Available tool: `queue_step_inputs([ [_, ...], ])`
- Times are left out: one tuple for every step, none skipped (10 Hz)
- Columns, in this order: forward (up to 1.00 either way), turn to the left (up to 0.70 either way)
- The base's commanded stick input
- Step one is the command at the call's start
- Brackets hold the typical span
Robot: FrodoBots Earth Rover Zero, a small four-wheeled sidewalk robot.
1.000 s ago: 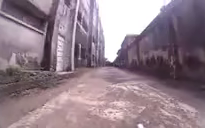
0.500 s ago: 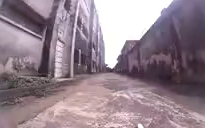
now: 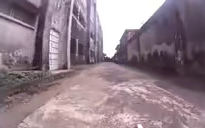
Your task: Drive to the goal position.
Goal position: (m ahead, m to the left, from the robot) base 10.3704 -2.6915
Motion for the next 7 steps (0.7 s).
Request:
queue_step_inputs([
  [0.5,0.0],
  [0.5,0.0],
  [0.5,0.0],
  [0.5,0.0],
  [0.5,0.0],
  [0.5,0.0],
  [0.5,0.0],
])
